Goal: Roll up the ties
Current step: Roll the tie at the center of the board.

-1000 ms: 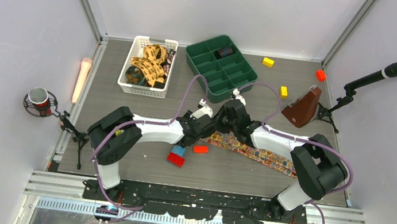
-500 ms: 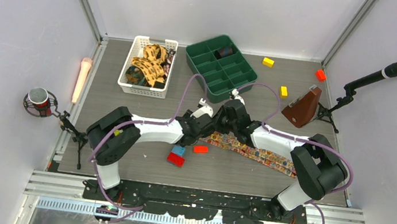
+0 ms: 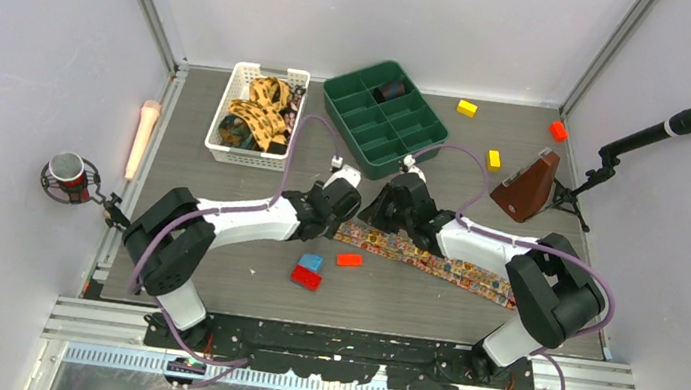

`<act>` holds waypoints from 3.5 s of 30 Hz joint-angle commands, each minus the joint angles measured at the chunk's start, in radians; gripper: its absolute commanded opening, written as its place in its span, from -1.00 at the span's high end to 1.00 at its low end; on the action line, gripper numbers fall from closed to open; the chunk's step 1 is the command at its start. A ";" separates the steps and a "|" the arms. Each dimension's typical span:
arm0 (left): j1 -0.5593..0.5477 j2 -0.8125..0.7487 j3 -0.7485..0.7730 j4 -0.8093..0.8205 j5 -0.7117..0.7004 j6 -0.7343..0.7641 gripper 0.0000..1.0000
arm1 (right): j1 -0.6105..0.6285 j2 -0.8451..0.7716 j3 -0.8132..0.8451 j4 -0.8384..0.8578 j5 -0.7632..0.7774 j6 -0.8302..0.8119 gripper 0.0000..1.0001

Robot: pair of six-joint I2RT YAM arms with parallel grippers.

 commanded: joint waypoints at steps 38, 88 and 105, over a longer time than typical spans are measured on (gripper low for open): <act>0.557 -0.316 -0.293 0.300 0.657 -0.211 -0.06 | 0.097 0.254 0.275 0.133 -0.338 0.098 0.99; 0.569 -0.154 -0.381 0.559 0.887 -0.203 -0.27 | 0.092 0.340 0.310 -0.054 -0.178 0.082 1.00; 0.569 -0.050 -0.384 0.630 0.965 -0.188 -0.17 | 0.086 0.339 0.306 -0.048 -0.179 0.082 1.00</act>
